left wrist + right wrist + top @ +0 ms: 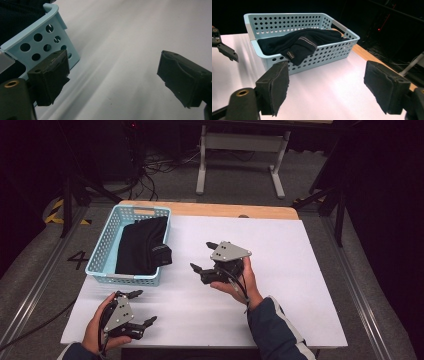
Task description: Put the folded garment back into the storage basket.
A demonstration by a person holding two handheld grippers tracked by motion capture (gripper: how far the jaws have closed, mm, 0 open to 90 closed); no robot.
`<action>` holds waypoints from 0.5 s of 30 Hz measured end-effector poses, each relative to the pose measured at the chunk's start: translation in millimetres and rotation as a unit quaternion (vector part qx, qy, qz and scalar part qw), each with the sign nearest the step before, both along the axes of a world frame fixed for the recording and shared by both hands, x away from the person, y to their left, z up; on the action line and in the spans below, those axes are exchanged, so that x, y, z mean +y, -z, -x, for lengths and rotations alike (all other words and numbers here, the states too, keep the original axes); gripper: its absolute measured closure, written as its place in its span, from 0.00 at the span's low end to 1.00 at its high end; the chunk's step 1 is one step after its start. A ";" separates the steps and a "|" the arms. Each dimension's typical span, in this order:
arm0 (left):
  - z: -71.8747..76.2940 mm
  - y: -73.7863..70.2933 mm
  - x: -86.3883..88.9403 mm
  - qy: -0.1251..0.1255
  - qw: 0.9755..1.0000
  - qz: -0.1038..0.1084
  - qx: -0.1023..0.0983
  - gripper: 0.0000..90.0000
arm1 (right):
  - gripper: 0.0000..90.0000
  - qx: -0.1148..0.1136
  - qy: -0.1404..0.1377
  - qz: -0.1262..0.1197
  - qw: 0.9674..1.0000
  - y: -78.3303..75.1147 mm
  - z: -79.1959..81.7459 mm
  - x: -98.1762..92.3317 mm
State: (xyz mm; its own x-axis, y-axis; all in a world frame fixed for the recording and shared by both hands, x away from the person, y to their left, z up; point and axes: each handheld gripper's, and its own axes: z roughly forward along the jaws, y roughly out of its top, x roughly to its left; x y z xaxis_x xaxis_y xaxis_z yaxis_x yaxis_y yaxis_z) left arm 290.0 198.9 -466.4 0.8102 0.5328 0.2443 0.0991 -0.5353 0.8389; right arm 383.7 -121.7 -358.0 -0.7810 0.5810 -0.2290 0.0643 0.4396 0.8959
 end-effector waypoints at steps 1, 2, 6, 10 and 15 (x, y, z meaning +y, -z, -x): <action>0.0 0.1 -0.4 0.001 1.000 -0.002 -0.001 0.13 | 0.23 -0.002 0.001 -0.001 1.000 -0.3 0.6 -1.2; 0.1 0.2 -0.6 0.001 1.000 -0.002 0.000 0.13 | 0.23 -0.001 -0.002 -0.004 1.000 -1.1 1.4 -3.3; 0.5 0.0 -0.5 0.001 1.000 0.000 0.000 0.13 | 0.23 -0.011 0.003 -0.006 1.000 -3.0 3.3 -8.4; 1.0 -0.8 0.5 0.001 1.000 0.001 -0.002 0.13 | 0.22 -0.023 0.008 0.003 1.000 -6.3 5.7 -13.2; 1.1 -0.8 0.7 0.001 1.000 0.004 0.001 0.13 | 0.21 -0.038 0.014 0.002 0.999 -14.1 10.1 -21.6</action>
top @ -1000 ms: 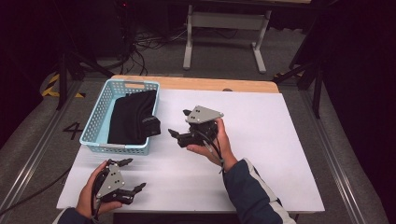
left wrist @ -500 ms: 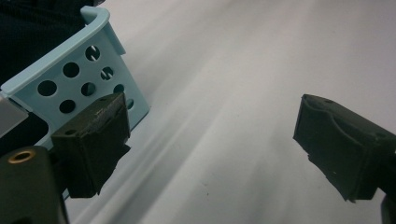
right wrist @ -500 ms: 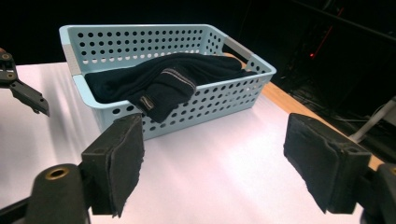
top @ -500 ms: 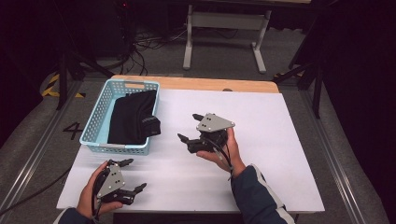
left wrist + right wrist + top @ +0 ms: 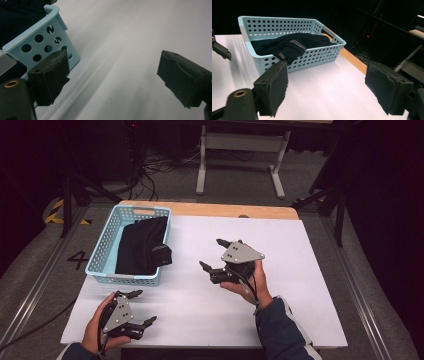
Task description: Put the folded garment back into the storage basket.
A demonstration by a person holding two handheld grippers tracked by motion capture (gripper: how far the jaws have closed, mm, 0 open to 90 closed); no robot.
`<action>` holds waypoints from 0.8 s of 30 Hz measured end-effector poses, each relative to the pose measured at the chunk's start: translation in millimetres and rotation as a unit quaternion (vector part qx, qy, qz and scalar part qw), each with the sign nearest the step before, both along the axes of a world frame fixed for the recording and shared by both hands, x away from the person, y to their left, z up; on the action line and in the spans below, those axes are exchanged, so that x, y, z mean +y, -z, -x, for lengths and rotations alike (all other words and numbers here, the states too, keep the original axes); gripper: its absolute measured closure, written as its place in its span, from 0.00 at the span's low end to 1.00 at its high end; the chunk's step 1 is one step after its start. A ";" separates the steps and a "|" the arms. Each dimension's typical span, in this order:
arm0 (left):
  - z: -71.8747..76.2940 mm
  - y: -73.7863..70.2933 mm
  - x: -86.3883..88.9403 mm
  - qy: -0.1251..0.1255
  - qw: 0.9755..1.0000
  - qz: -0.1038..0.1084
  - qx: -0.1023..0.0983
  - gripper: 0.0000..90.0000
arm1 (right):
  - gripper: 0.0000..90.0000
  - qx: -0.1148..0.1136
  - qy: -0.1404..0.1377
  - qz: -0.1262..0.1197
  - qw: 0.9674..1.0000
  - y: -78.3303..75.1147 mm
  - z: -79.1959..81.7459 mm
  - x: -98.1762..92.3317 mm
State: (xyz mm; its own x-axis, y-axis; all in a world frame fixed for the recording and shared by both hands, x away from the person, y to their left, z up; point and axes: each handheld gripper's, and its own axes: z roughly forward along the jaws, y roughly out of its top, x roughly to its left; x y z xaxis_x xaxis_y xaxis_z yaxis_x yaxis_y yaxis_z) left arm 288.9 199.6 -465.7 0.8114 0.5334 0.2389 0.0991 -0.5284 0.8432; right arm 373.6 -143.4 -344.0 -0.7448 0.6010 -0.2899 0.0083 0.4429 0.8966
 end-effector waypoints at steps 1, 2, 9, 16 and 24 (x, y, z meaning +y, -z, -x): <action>-0.1 -0.4 0.0 0.001 1.000 -0.003 -0.003 0.13 | 0.21 -0.001 0.002 0.001 1.000 -0.5 0.6 -1.0; -0.1 -0.6 0.0 0.002 1.000 -0.006 -0.005 0.13 | 0.21 -0.002 0.004 0.003 1.000 -0.9 1.2 -2.2; -0.5 0.1 -0.6 0.000 1.000 -0.005 -0.001 0.13 | 0.21 0.000 0.006 0.011 1.000 -1.6 5.0 -7.3; -0.9 0.3 -0.3 0.003 1.000 -0.005 0.000 0.13 | 0.20 -0.008 0.012 0.000 1.000 -4.7 10.6 -14.5; -1.6 0.6 -0.6 0.005 1.000 -0.007 0.002 0.13 | 0.19 -0.019 0.015 0.004 1.000 -5.8 16.2 -20.7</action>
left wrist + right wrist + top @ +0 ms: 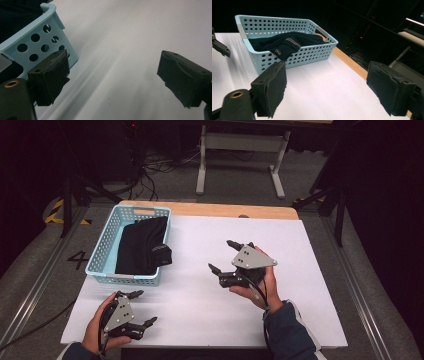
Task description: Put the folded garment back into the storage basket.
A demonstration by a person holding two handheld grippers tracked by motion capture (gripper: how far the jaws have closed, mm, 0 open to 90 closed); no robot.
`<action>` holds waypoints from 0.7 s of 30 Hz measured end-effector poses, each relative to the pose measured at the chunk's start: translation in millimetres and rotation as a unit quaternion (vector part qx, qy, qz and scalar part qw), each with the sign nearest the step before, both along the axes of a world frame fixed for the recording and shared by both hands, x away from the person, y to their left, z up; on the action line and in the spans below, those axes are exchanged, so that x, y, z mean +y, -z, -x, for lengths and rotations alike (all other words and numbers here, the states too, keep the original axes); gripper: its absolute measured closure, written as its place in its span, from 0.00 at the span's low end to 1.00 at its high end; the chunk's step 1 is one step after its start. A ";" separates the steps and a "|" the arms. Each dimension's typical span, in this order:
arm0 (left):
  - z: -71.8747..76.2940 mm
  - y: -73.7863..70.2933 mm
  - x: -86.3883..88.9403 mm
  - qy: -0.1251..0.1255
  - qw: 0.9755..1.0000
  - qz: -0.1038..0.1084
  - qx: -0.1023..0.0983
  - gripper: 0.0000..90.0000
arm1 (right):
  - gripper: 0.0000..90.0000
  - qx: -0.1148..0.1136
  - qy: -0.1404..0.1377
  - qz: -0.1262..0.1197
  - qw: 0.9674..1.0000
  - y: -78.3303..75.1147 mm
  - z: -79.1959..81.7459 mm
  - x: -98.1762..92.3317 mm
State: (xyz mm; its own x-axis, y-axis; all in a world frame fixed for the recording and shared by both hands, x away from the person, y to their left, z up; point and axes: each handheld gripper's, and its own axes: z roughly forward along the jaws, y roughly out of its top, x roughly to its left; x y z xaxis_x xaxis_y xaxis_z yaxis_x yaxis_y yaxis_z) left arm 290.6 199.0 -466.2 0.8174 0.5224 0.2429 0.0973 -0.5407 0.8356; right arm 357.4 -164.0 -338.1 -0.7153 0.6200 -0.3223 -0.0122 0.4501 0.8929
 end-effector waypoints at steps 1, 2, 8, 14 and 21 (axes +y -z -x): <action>0.0 0.0 0.0 0.000 1.000 0.000 -0.001 0.13 | 0.19 -0.001 -0.001 -0.001 1.000 0.0 0.9 -1.5; 0.2 0.0 0.0 0.000 1.000 0.000 -0.001 0.13 | 0.19 -0.005 0.000 0.000 1.000 0.0 1.4 -2.4; 0.5 0.0 0.1 0.000 1.000 0.000 -0.001 0.13 | 0.19 -0.012 0.005 0.005 1.000 -0.6 4.7 -6.4; 0.4 -0.1 0.0 0.000 1.000 0.001 -0.001 0.13 | 0.19 -0.020 0.011 0.012 1.000 -0.9 7.9 -9.7; 0.5 0.0 -0.2 -0.001 1.000 0.000 -0.001 0.12 | 0.19 -0.024 0.019 0.015 0.999 -2.5 11.9 -16.8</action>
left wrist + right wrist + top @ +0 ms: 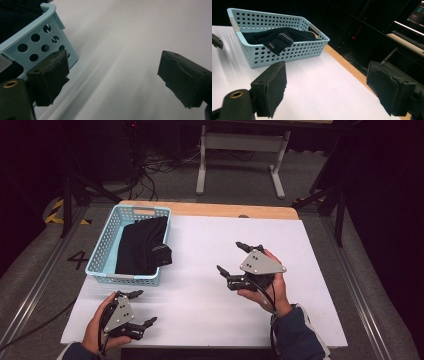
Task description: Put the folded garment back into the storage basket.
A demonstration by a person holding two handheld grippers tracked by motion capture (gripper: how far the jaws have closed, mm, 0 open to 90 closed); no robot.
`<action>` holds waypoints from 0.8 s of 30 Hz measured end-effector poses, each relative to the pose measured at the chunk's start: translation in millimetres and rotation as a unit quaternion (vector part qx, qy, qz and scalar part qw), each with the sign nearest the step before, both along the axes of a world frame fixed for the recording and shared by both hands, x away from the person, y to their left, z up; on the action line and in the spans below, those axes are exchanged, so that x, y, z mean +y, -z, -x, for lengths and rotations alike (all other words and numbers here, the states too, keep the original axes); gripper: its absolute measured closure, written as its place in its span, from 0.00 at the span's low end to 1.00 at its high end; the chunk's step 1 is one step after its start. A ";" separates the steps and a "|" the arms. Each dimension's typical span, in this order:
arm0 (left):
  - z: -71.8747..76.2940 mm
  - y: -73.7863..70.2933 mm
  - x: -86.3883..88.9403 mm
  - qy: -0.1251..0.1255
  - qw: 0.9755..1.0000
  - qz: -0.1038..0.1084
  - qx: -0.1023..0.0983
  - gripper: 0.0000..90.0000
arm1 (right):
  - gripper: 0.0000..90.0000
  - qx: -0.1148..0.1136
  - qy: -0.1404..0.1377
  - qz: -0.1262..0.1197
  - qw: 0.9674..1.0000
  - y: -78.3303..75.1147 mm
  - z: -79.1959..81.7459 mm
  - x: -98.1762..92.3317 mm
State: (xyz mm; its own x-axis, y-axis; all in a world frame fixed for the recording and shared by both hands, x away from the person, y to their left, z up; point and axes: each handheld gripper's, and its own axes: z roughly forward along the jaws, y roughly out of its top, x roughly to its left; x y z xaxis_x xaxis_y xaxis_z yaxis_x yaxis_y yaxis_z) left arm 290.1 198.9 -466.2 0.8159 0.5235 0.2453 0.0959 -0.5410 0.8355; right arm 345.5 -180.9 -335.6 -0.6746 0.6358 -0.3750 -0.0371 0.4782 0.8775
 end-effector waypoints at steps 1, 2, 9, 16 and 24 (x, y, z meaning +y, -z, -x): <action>0.1 0.1 -0.1 0.000 1.000 0.000 0.000 0.12 | 0.19 0.000 0.001 0.000 1.000 0.1 0.4 -0.8; 0.0 0.0 -0.1 -0.001 1.000 -0.001 0.000 0.12 | 0.19 -0.001 0.001 0.001 1.000 0.3 0.6 -1.5; -0.3 0.3 -0.3 0.000 1.000 -0.001 0.001 0.12 | 0.19 -0.002 0.004 0.009 1.000 0.6 2.6 -5.1; 0.0 0.4 -0.7 0.001 1.000 -0.002 0.002 0.12 | 0.19 0.001 0.005 0.013 1.000 2.4 4.8 -7.0; 0.0 0.7 -0.7 0.002 1.000 -0.002 0.002 0.12 | 0.19 0.000 0.008 0.016 1.000 4.9 4.4 -9.1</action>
State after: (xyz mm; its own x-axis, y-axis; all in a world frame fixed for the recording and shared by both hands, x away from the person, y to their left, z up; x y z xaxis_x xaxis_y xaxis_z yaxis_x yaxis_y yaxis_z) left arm 290.1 198.2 -466.9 0.8187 0.5198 0.2441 0.0977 -0.5450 0.8327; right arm 341.1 -190.0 -340.5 -0.6641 0.6348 -0.3950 -0.0292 0.5059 0.8621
